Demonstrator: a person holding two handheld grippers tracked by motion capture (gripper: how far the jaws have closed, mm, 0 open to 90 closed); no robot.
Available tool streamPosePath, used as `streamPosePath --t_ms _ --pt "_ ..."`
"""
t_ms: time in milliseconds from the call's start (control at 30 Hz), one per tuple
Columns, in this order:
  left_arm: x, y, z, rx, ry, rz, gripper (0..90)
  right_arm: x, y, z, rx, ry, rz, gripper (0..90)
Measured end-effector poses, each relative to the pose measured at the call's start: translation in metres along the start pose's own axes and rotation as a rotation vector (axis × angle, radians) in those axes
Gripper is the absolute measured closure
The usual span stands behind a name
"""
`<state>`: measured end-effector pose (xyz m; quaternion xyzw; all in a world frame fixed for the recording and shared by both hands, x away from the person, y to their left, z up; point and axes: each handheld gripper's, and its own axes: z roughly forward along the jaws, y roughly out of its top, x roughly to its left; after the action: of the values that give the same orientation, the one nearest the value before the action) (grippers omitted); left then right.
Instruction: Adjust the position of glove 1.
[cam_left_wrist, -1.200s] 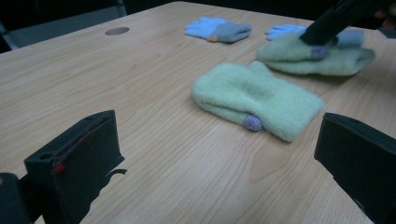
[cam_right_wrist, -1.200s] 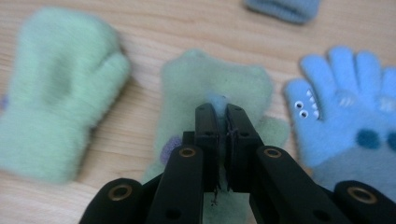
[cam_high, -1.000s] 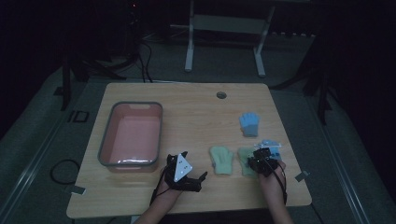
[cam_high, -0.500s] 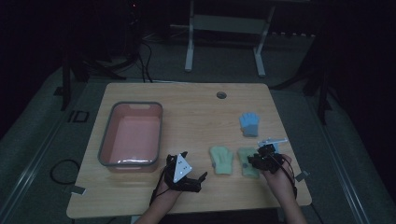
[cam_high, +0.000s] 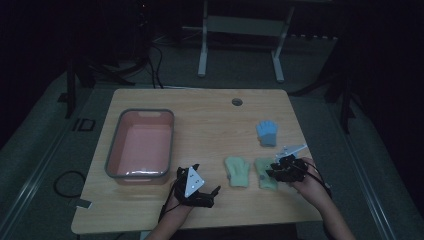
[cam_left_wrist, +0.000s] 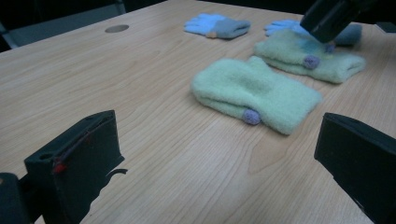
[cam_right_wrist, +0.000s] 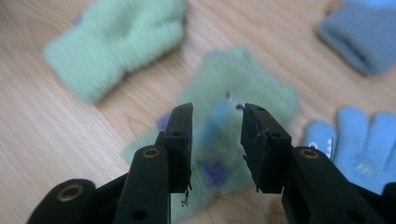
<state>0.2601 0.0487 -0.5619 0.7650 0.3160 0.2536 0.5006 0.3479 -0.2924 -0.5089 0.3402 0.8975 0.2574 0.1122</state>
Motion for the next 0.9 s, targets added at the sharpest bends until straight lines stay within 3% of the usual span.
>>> streamPosePath --t_ms 67,200,233,400,567,700,800,900 --pt "0.0 -0.001 -0.001 0.002 0.005 -0.001 0.6 -0.004 -0.005 0.006 0.001 0.013 0.037 63.5" --pt "0.001 -0.002 -0.003 0.005 0.014 -0.005 0.5 -0.004 -0.01 0.014 0.02 0.019 0.037 63.7" --pt "0.001 -0.003 -0.004 0.006 0.015 -0.005 0.5 -0.004 -0.011 0.015 0.022 0.021 0.055 72.6" --pt "0.002 -0.003 -0.005 0.006 0.02 -0.009 0.5 0.0 -0.014 0.017 0.028 -0.008 0.052 80.3" --pt "0.001 -0.004 -0.005 0.013 0.02 -0.007 0.5 0.001 -0.016 0.017 0.004 -0.017 0.091 83.5" --pt "0.001 -0.003 -0.005 0.008 0.017 -0.009 0.5 0.004 -0.013 0.01 -0.013 -0.043 0.106 84.3" --pt "0.002 -0.003 -0.006 0.0 0.012 -0.012 0.6 0.007 -0.006 -0.002 -0.043 -0.034 0.118 84.8" --pt "0.002 -0.003 -0.006 0.003 0.009 -0.012 0.5 0.011 0.008 -0.016 -0.064 -0.049 0.088 84.8"
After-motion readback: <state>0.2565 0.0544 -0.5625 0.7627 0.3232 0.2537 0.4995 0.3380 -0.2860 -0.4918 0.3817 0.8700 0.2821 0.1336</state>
